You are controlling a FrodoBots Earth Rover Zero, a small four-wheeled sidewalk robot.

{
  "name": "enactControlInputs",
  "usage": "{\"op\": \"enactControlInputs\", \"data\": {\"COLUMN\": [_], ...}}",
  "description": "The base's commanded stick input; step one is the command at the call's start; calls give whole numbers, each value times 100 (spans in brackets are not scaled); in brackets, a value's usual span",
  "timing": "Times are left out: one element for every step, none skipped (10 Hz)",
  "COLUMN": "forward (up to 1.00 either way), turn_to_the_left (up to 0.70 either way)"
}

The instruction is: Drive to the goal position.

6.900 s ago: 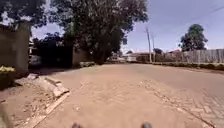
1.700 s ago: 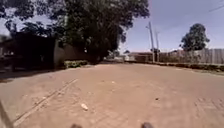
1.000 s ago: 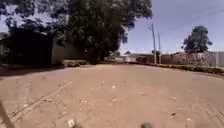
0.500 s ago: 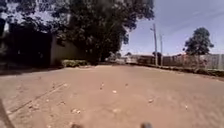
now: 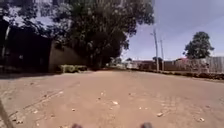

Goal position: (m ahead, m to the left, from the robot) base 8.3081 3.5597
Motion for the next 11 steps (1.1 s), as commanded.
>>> {"op": "enactControlInputs", "data": {"forward": [70,70,70,70,70,70,70,70,70,70,70], "turn_to_the_left": [0,0,0,0,0,0,0,0,0,0,0]}}
